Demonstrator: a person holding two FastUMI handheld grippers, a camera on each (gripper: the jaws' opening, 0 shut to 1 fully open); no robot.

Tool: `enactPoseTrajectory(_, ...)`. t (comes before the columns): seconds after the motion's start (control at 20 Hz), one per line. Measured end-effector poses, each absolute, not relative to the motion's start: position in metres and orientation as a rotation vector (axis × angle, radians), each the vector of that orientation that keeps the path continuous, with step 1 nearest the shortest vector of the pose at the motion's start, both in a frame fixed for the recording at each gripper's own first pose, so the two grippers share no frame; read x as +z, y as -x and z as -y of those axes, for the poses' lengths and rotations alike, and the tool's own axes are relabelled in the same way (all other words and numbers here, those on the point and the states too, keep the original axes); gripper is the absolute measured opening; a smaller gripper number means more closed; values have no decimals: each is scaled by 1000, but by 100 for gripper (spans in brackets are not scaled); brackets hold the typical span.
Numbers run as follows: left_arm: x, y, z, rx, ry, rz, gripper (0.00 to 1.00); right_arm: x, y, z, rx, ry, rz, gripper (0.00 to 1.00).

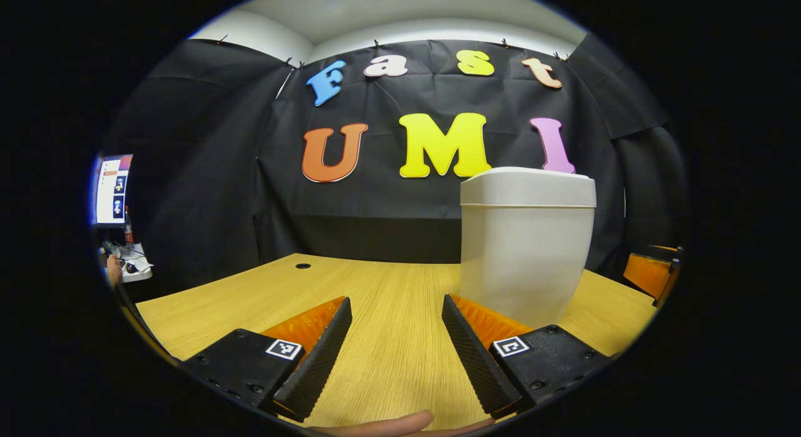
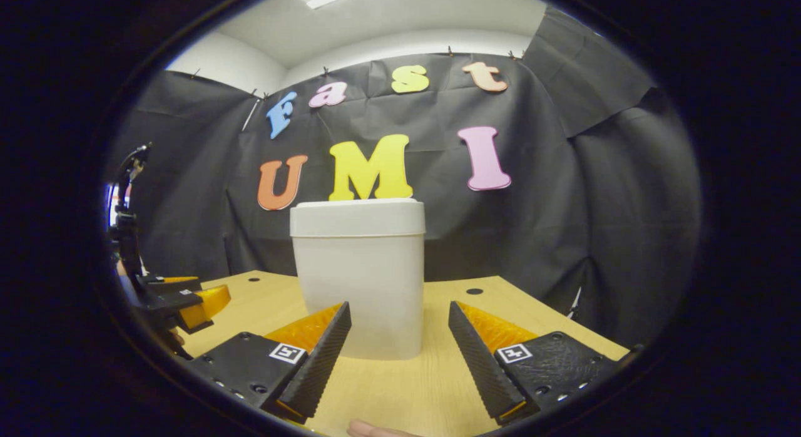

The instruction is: Press the lid of the desktop garbage bin to open it, pick up the crumpled paper on the desktop and throw it into the bin, then pick up the pop can on the desktop and drop it into the bin, and finally close the garbage bin lid.

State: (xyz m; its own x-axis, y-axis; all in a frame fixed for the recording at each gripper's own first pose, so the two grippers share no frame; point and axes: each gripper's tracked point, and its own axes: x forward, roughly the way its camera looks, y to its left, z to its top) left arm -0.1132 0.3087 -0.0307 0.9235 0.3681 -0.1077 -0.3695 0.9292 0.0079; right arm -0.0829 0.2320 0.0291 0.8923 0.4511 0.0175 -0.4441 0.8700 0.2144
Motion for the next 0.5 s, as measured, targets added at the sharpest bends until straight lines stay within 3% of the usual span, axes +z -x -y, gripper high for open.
enactPoseTrajectory(0.5, -27, 116, -308, 371, -11, -106, 95, 29, 79, -224, 456, -268, -46, 96)
